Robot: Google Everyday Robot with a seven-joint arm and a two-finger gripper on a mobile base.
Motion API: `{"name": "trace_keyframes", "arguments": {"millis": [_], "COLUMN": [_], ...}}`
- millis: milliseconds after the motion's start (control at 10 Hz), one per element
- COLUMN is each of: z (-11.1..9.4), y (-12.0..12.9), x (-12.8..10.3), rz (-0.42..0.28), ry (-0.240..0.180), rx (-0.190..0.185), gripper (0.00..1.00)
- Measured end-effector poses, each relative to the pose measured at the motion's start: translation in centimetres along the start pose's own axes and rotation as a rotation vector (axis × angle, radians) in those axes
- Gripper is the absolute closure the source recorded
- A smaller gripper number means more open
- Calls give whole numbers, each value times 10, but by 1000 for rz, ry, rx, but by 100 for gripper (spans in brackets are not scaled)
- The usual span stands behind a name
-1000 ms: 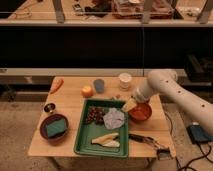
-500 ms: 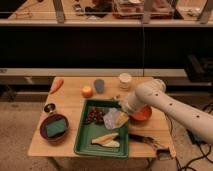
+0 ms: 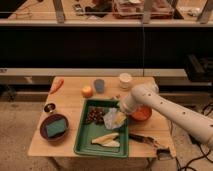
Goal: Place towel in paper cup
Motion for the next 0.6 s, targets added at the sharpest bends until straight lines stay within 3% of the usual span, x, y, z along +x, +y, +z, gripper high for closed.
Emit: {"name": "trace_keyframes", "arguments": {"millis": [400, 600], "z": [16, 39], "y": [-4, -6], "x": [0, -11], "rz": [-29, -42], "ry": [0, -12], "rx": [10, 11], "gripper": [29, 29]}}
